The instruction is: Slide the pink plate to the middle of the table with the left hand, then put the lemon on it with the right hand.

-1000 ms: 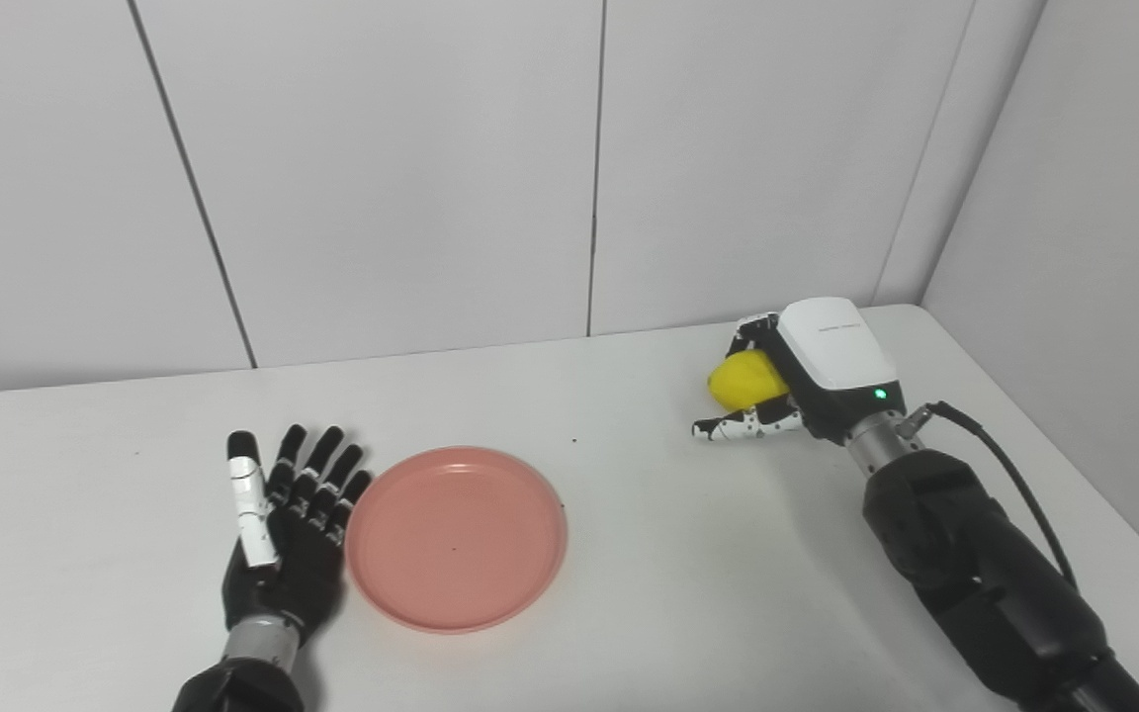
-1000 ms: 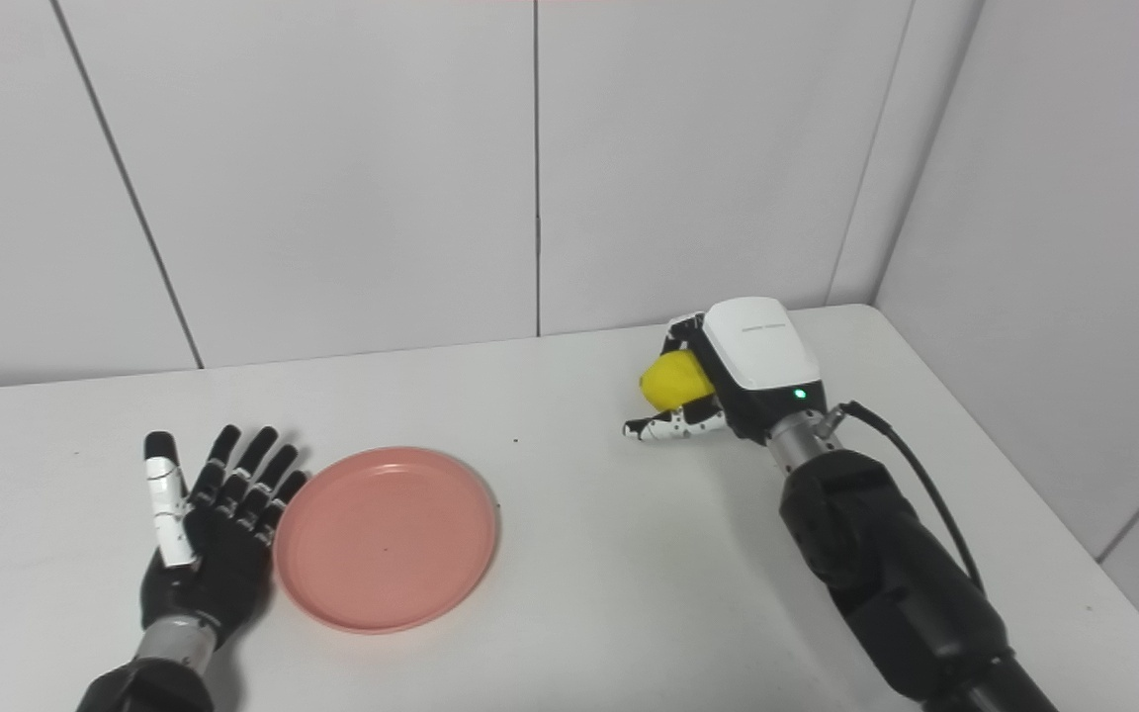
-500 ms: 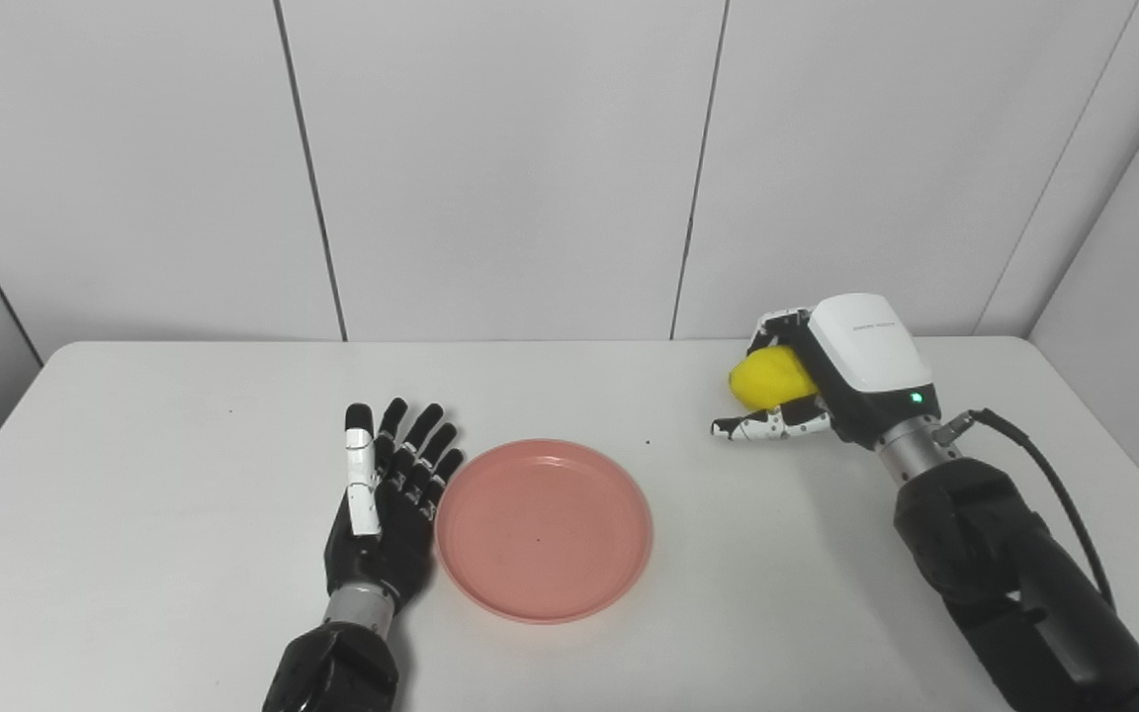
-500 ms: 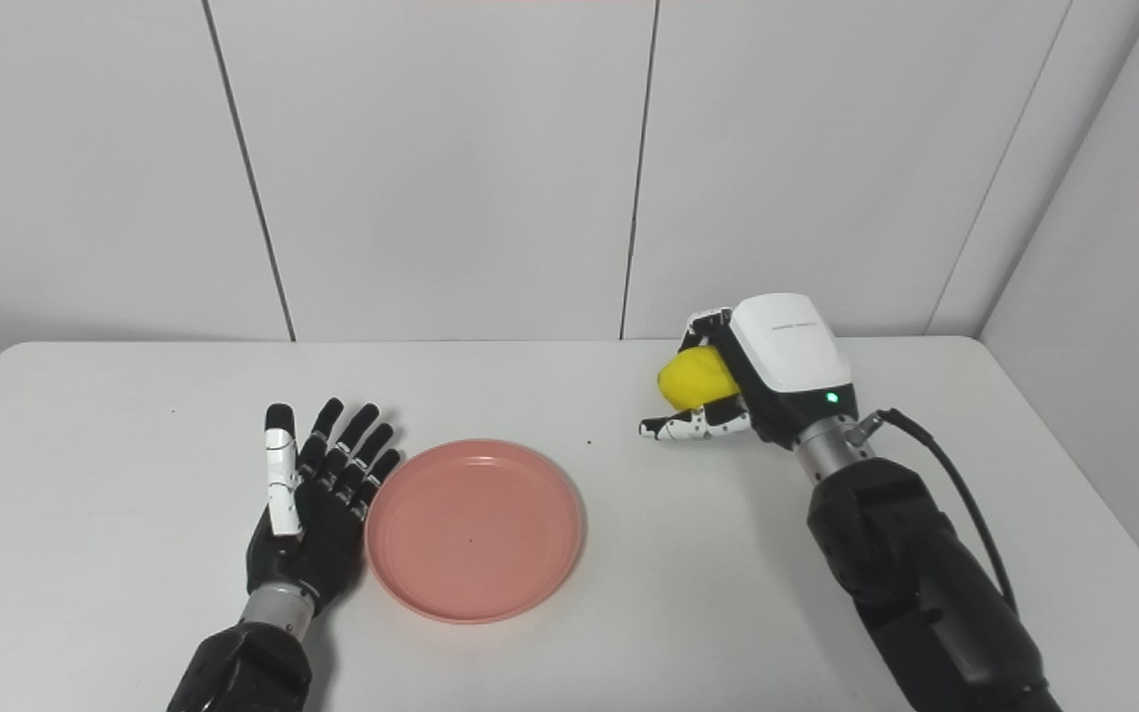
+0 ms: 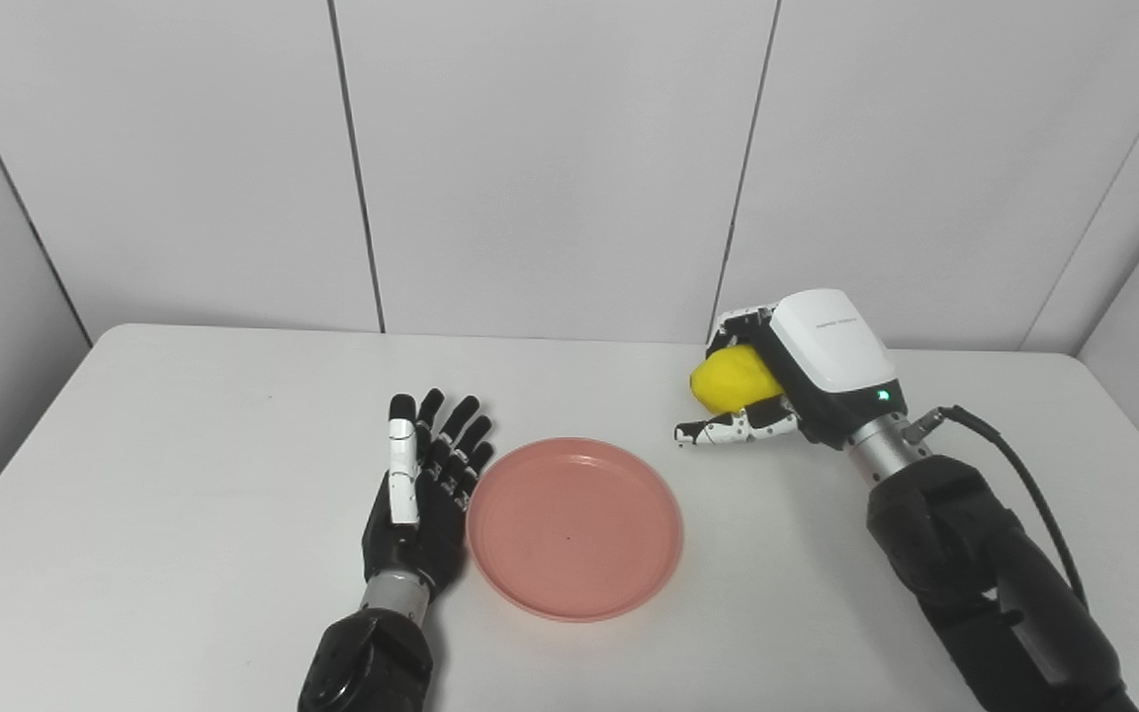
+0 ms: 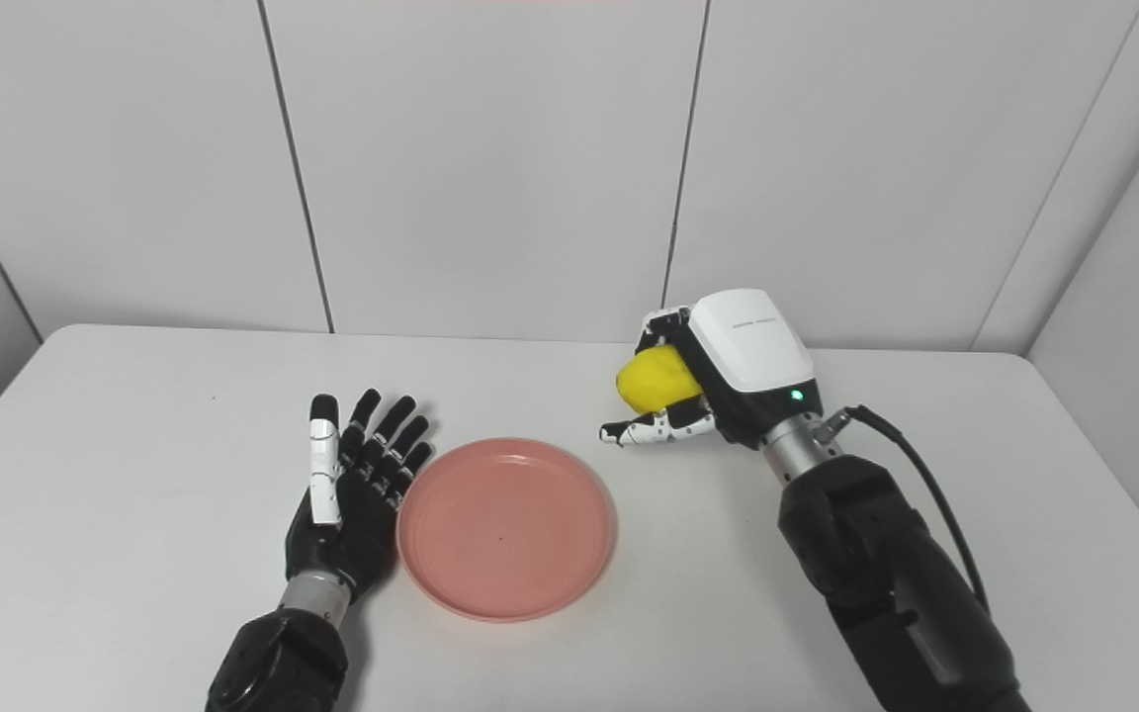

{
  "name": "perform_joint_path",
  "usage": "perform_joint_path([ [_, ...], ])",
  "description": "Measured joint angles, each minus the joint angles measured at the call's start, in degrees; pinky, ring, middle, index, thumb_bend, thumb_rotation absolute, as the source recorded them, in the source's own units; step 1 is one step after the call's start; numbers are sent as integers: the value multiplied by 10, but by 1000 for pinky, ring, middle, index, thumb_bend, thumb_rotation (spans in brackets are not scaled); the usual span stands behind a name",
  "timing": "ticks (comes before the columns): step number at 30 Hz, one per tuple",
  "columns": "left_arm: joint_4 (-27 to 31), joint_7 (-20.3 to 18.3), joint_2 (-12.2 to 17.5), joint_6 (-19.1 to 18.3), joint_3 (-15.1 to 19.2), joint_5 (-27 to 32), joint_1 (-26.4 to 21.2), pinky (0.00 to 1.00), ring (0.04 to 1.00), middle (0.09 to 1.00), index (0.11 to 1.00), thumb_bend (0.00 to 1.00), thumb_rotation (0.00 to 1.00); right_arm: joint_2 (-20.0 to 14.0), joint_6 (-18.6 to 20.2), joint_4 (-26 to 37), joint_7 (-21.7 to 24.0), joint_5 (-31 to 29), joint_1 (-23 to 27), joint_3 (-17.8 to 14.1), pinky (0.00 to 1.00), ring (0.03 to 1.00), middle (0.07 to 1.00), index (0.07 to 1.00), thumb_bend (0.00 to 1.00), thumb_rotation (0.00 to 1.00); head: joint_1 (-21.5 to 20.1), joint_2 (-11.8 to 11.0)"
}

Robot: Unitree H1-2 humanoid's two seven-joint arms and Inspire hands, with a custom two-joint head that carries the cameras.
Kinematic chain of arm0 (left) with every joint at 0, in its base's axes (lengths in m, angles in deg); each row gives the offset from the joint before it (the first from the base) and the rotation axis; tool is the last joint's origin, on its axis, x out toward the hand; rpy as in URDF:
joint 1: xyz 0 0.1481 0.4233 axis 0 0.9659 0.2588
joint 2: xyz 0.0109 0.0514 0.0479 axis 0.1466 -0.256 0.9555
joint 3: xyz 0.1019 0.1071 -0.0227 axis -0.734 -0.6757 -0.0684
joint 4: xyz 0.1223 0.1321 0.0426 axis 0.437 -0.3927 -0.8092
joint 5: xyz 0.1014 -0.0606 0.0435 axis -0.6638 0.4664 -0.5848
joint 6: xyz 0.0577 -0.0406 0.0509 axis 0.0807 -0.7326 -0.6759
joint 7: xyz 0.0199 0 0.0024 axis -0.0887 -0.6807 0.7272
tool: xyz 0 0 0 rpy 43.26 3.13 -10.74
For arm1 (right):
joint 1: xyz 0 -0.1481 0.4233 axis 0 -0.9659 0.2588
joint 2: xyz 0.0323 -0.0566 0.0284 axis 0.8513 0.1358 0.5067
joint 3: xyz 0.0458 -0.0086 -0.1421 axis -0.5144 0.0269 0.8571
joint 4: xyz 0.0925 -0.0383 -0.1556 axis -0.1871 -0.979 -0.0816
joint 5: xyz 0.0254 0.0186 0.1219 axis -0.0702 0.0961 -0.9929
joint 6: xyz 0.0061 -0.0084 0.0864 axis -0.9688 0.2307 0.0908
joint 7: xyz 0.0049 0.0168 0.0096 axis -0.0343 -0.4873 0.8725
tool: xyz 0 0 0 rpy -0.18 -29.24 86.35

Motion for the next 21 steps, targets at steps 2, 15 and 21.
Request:
perform_joint_path([
  [2,0,0,0,0,0,0,0,964,915,905,970,809,821,7,-2,0,0,0,1,4,157,201,267,316,692,423,1,0],
  [15,1,2,0,0,-1,-3,0,959,912,904,965,810,812,50,-3,1,39,-1,1,30,187,238,309,374,684,475,-6,3],
  [21,2,2,0,0,2,-3,1,924,887,883,943,805,804,71,-4,-4,38,8,1,48,186,240,316,394,673,508,-12,4],
])
